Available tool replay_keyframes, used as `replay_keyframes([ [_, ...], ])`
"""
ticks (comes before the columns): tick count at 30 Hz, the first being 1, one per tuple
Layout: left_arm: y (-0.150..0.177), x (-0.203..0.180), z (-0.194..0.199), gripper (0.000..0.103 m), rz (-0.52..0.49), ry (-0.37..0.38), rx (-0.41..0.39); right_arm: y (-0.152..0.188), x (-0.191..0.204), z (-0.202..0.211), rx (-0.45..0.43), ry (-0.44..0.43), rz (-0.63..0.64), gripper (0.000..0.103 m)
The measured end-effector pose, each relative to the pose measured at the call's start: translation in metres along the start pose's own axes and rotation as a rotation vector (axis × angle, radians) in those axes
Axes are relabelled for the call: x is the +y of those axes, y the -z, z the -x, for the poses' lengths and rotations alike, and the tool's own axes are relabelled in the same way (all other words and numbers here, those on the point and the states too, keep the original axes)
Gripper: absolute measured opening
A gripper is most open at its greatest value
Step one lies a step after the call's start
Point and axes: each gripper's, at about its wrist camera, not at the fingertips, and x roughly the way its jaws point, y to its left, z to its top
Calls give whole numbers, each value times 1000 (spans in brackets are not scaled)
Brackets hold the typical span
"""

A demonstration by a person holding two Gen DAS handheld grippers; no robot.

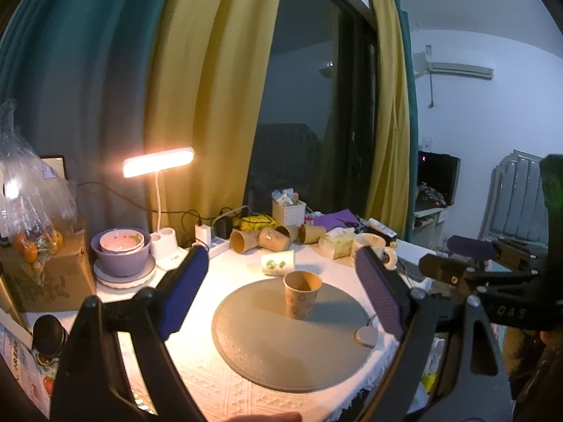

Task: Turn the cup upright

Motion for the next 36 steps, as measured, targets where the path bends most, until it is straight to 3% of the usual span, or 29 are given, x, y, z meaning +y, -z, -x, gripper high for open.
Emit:
replay_keyframes([
  [36,4,2,-2,86,15,6,15,1,0,-9,16,-1,1,69],
])
